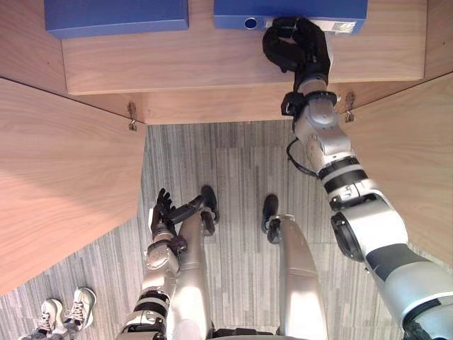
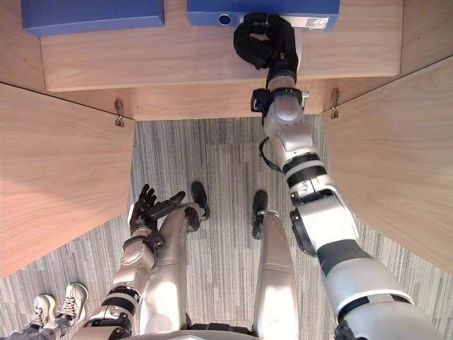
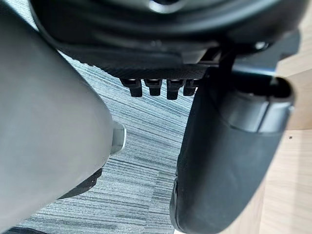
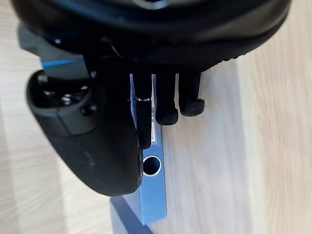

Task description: Walk over to the cabinet, pick up the folder, carry it to the office cabinet, place the folder inside the office cabinet, then close the office cabinet door

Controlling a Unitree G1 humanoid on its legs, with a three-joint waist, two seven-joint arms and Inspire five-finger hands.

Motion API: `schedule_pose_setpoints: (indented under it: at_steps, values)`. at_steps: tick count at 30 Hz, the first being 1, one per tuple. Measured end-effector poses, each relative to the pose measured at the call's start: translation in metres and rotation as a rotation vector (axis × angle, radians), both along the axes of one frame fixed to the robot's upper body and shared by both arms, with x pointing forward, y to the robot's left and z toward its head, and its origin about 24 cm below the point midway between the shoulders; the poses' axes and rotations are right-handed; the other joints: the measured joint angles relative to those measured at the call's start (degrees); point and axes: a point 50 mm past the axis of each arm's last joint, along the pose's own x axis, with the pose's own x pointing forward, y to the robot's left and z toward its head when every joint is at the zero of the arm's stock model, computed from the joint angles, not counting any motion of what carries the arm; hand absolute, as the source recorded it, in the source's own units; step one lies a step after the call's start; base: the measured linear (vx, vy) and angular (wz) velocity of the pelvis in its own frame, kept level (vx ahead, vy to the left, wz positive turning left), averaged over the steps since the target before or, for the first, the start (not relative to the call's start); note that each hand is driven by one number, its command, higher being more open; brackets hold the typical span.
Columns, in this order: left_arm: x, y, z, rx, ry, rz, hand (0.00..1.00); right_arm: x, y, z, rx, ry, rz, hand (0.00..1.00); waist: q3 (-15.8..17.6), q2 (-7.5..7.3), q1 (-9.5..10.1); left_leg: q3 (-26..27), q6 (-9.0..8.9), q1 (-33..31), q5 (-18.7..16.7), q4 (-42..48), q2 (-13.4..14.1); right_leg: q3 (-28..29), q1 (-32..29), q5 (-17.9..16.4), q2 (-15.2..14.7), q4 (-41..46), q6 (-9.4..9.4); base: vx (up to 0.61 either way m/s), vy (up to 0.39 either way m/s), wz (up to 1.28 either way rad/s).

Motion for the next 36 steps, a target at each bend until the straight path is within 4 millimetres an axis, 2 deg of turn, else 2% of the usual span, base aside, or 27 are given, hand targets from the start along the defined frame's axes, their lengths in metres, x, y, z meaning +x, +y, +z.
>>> schedule_pose_setpoints:
  at_steps: [7,10,14,17,19,21,22,23,24,25,27,28,30,31,32,33,34,36]
  values:
    - [0.004,-0.007,0.008,-0.014,-0.038,0.002,1.0,0.002,-0.021,0.032,-0.043,-0.013,-0.128,0.0,0.0,0.07,0.82,-0.9,0.0,-1.2,2.1,-2.1,-1.8,-1.2,-1.2,0.2,-1.5,-0.2,-0.15,-0.03,-0.03,0.17]
    - [0.004,-0.008,0.009,-0.017,-0.044,0.002,1.0,0.002,-0.027,0.033,-0.039,-0.009,-0.142,0.0,0.0,0.1,0.63,-0.9,0.06,-1.3,2.2,-2.1,-2.0,-1.2,-1.2,0.3,-1.6,-0.2,-0.11,0.0,-0.002,0.01]
    - [0.003,-0.011,0.011,-0.025,-0.056,0.0,1.0,-0.001,-0.045,0.036,-0.005,-0.022,-0.178,0.0,0.0,0.1,0.67,-0.9,0.13,-1.3,2.2,-2.1,-2.0,-1.2,-1.2,0.4,-1.7,-0.2,-0.08,0.0,0.0,0.0]
    - [0.002,-0.014,0.012,-0.035,-0.064,-0.001,1.0,-0.025,-0.065,0.042,0.09,-0.172,-0.205,0.0,0.0,0.11,0.68,-0.8,0.15,-1.1,2.2,-1.7,-1.9,-1.2,-0.9,0.4,-1.7,-0.1,-0.06,0.0,0.0,0.0]
    - [0.0,-0.015,0.011,-0.038,-0.059,-0.006,1.0,-0.045,-0.072,0.035,0.095,-0.273,-0.23,0.0,0.0,0.12,0.5,-0.1,0.2,0.2,2.1,-1.7,-1.6,-1.1,0.5,0.4,-1.7,-0.3,-0.06,0.0,0.0,0.0]
    - [-0.006,-0.02,0.004,-0.041,-0.031,-0.027,1.0,-0.07,-0.074,-0.002,0.052,-0.308,-0.244,0.0,0.0,0.1,0.11,1.4,0.37,5.0,1.2,-2.1,-0.8,-1.1,5.2,0.4,-1.4,-1.3,-0.02,0.02,-0.025,-0.09]
    - [-0.009,-0.021,0.002,-0.042,-0.022,-0.032,1.0,-0.075,-0.073,-0.015,0.04,-0.301,-0.239,0.0,0.0,0.08,-0.14,1.6,0.2,6.5,0.7,-2.4,-0.6,-1.0,6.7,0.2,-1.3,-1.8,-0.05,0.0,-0.024,-0.16]
    - [-0.014,-0.023,-0.003,-0.043,-0.003,-0.04,1.0,-0.086,-0.064,-0.041,0.006,-0.278,-0.206,1.0,0.0,0.08,-0.74,2.1,-0.22,9.5,-0.2,-2.7,-0.3,-0.9,9.7,0.0,-1.0,-3.0,0.05,-0.01,-0.014,-0.19]
    - [-0.021,-0.023,-0.009,-0.042,0.024,-0.047,1.0,-0.098,-0.054,-0.073,-0.018,-0.227,-0.163,1.0,-0.2,-0.05,-1.4,2.4,-0.74,12.7,-1.1,-3.2,0.0,-0.7,12.8,-0.2,-0.7,-4.1,0.1,-0.01,-0.011,-0.2]
    - [-0.025,-0.023,-0.013,-0.041,0.043,-0.05,1.0,-0.103,-0.048,-0.091,-0.032,-0.183,-0.144,1.0,-0.5,-0.27,-1.74,2.8,-0.79,14.4,-1.2,-3.8,0.1,-0.5,14.4,-0.2,-0.6,-4.7,0.12,0.02,-0.013,-0.21]
    - [-0.044,-0.021,-0.032,-0.034,0.136,-0.057,1.0,-0.126,-0.028,-0.173,-0.076,0.089,-0.063,1.0,-1.9,-1.14,-2.52,4.3,-0.99,21.5,-1.3,-7.0,0.2,-0.2,20.8,0.0,-0.2,-8.1,0.37,0.04,-0.014,-0.2]
    - [-0.049,-0.021,-0.038,-0.037,0.166,-0.059,1.0,-0.134,-0.025,-0.193,-0.091,0.162,-0.049,1.0,-2.9,-1.22,-2.56,4.5,-1.1,22.8,-1.2,-7.8,0.2,-0.2,22.0,0.0,-0.1,-9.0,0.43,0.07,-0.015,-0.14]
    - [-0.069,-0.019,-0.059,-0.018,0.286,-0.082,1.0,-0.168,-0.02,-0.27,-0.162,0.479,-0.016,1.0,-5.9,-1.47,-2.81,5.1,-2.08,28.8,-0.2,-13.0,-0.4,-0.1,28.0,1.5,0.6,-14.9,0.74,0.14,-0.02,-0.08]
    - [-0.074,-0.017,-0.064,-0.01,0.314,-0.088,1.0,-0.176,-0.02,-0.287,-0.176,0.557,-0.013,1.0,-6.8,-1.52,-2.97,5.1,-2.19,30.1,0.3,-14.6,-0.7,-0.2,29.5,2.2,0.7,-16.8,0.8,0.17,-0.012,0.0]
    - [-0.082,-0.014,-0.072,0.004,0.363,-0.092,1.0,-0.194,-0.023,-0.318,-0.202,0.705,-0.013,1.0,-8.3,-1.69,-3.61,5.2,-2.19,32.7,1.4,-17.9,-1.3,-0.3,32.3,3.5,0.8,-20.3,0.96,0.14,-0.001,0.02]
    - [-0.086,-0.012,-0.074,0.008,0.384,-0.093,1.0,-0.203,-0.026,-0.331,-0.217,0.775,-0.017,1.0,-8.7,-1.81,-4.05,5.4,-2.07,34.3,2.0,-19.5,-1.7,-0.3,33.9,4.1,0.9,-22.1,1.11,0.22,0.007,-0.06]
    - [-0.095,-0.005,-0.08,0.027,0.425,-0.096,1.0,-0.223,-0.034,-0.357,-0.238,0.917,-0.04,1.0,-9.3,-2.17,-4.41,6.3,-1.77,37.8,3.0,-22.5,-2.2,0.2,37.3,5.5,1.0,-25.9,1.4,0.18,0.018,-0.16]
    - [-0.11,0.001,-0.088,0.043,0.484,-0.098,1.0,-0.248,-0.048,-0.38,-0.234,1.065,-0.09,1.0,-11.4,-2.44,-4.48,8.0,-1.57,40.8,3.5,-25.5,-2.6,1.6,40.1,7.2,1.3,-30.0,1.82,0.2,0.05,-0.38]
